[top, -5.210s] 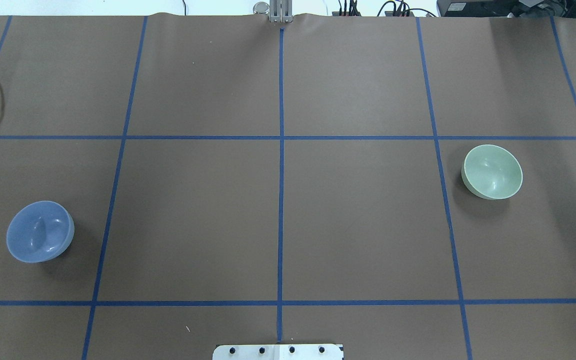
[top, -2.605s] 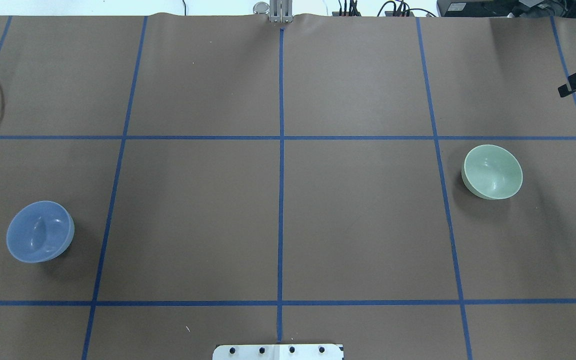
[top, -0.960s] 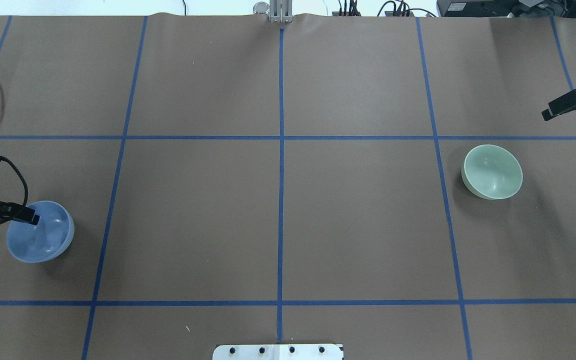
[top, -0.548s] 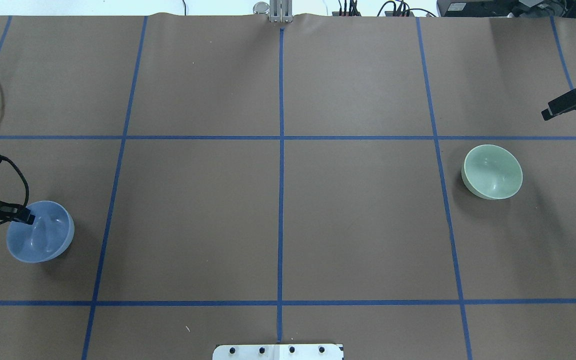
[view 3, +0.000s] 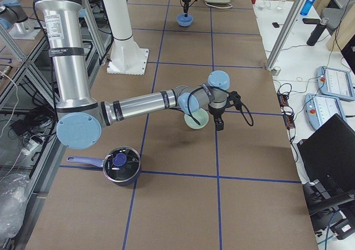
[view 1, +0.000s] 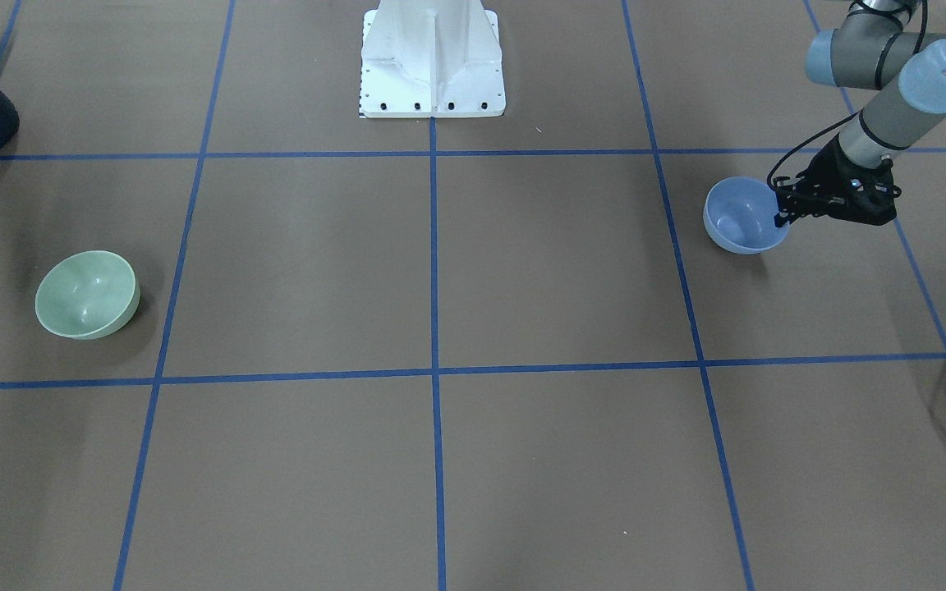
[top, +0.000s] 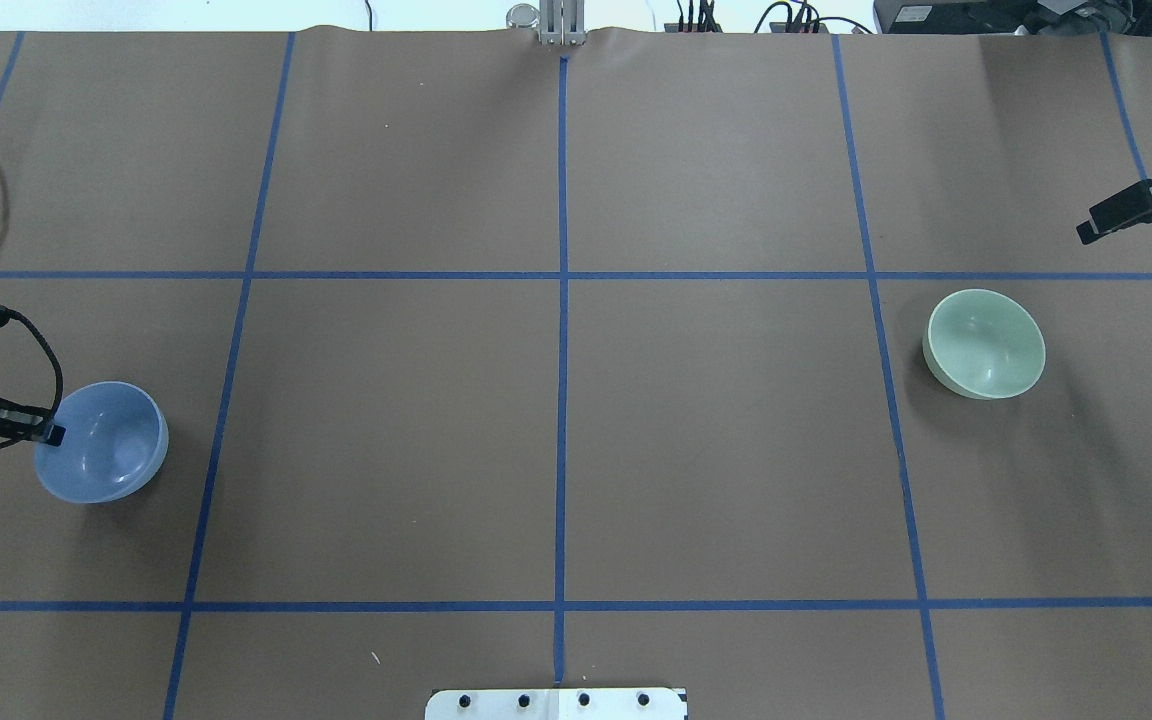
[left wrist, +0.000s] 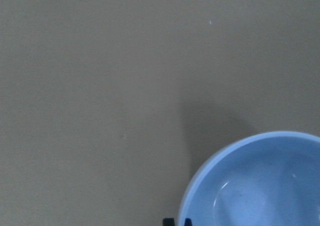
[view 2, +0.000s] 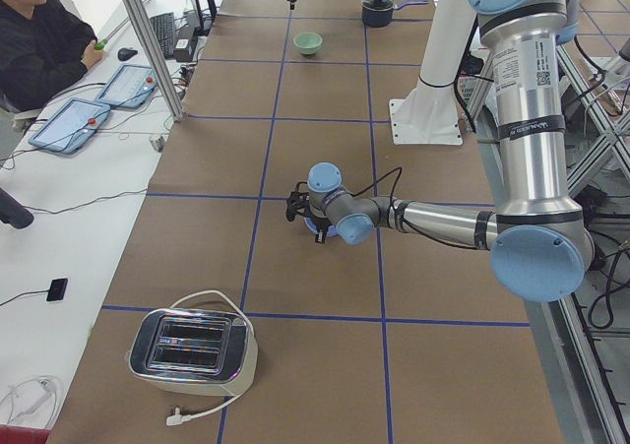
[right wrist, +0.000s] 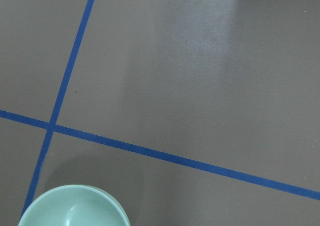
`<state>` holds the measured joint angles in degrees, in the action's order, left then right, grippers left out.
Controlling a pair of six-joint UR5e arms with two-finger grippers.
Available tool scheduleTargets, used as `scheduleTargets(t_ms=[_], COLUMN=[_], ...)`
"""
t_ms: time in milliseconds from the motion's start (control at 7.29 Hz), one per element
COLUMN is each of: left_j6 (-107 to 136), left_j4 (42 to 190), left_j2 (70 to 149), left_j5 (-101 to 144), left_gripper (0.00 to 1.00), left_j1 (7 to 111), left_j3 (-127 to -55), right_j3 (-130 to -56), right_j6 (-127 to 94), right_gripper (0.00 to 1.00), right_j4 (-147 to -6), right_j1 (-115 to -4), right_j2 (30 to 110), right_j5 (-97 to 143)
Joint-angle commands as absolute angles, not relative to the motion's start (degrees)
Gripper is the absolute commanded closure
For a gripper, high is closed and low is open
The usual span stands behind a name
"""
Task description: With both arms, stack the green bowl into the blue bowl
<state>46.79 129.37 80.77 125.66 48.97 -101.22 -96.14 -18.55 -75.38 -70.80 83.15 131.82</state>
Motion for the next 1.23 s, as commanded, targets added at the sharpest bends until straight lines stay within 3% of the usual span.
scheduleTargets(t_ms=[0, 685, 1097], left_j6=[47.98, 66.51, 72.32], left_j4=[127.37, 103.05, 98.44], left_j2=[84.79, 111.40, 119.51], left_j5=[131.36, 125.97, 120.34], left_gripper=[1.00, 1.00, 1.00], left_j1=[49.48, 42.75, 36.66], left_j3=[-103.52, -105.21, -102.67], right_j3=[-94.75, -92.11, -90.45], right_j6=[-18.54, -18.72, -18.63], right_gripper=[0.00, 0.01, 0.04], right_j4=[-75.41, -74.80, -74.71], right_j1=[-68.82, -64.34, -62.32], right_j2=[83.14, 83.14, 83.14], right_j5=[131.84, 131.84, 131.75])
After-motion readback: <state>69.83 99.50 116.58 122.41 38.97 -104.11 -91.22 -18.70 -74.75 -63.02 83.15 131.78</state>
